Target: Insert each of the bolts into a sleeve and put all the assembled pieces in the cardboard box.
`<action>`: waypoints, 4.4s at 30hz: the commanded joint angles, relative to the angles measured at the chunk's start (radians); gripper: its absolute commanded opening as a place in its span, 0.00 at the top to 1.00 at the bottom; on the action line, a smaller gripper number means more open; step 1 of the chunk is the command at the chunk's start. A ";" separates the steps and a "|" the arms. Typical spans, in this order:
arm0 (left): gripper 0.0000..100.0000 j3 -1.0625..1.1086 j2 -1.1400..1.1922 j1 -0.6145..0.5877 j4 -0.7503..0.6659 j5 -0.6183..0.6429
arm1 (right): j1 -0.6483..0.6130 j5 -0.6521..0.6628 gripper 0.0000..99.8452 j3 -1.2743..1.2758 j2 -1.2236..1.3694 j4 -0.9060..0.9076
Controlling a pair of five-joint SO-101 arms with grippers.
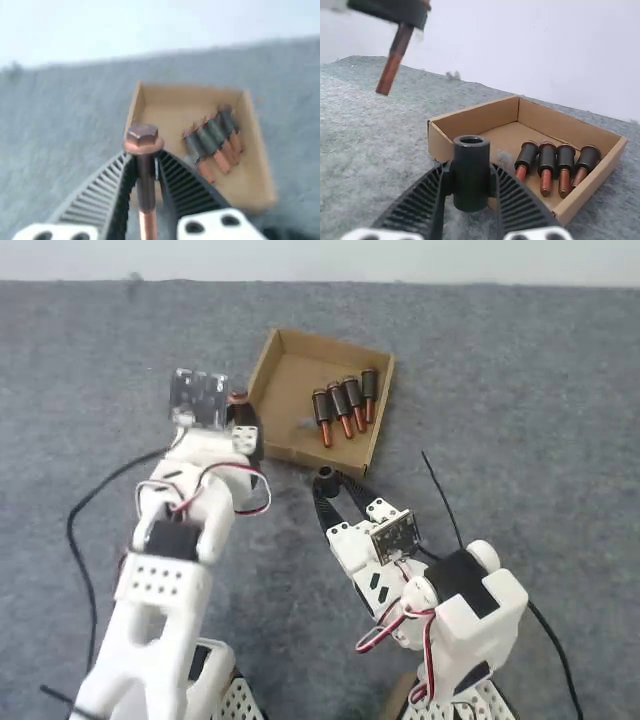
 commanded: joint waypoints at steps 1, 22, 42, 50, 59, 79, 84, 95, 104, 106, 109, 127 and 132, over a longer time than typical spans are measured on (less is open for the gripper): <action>0.99 -0.002 -0.110 0.018 -0.051 0.133 | -0.012 0.015 0.99 -0.026 -0.007 -0.021; 0.99 0.367 -0.120 0.066 -0.608 0.293 | -0.093 0.017 0.99 -0.006 -0.007 -0.021; 0.99 0.371 -0.120 0.066 -0.601 0.295 | -0.125 0.020 0.99 -0.028 -0.007 0.064; 0.99 0.329 -0.124 0.123 -0.440 0.295 | -0.124 0.020 0.99 -0.034 -0.007 0.071; 0.99 0.323 -0.345 0.133 -0.256 0.299 | -0.124 0.020 0.99 -0.035 -0.007 0.073; 0.99 0.460 -0.450 0.201 -0.239 0.293 | -0.114 0.023 0.99 -0.014 -0.016 0.065; 0.99 0.479 -0.451 0.201 -0.239 0.293 | -0.116 0.087 0.99 -0.012 -0.016 0.065; 0.99 0.510 -0.454 0.229 -0.241 0.295 | -0.117 0.091 0.99 -0.002 -0.018 0.064; 0.99 0.568 -0.451 0.227 -0.365 0.293 | -0.114 0.089 0.99 0.000 -0.018 0.064; 0.99 0.598 -0.451 0.229 -0.404 0.293 | -0.114 0.087 0.99 0.000 -0.018 0.064; 0.99 0.616 -0.451 0.229 -0.407 0.293 | -0.113 0.091 0.99 0.011 -0.018 0.038; 0.99 0.627 -0.456 0.258 -0.187 0.256 | -0.074 0.087 0.99 0.029 -0.018 -0.053; 0.93 0.627 -0.451 0.253 -0.183 0.219 | -0.074 0.087 0.99 0.029 -0.018 -0.054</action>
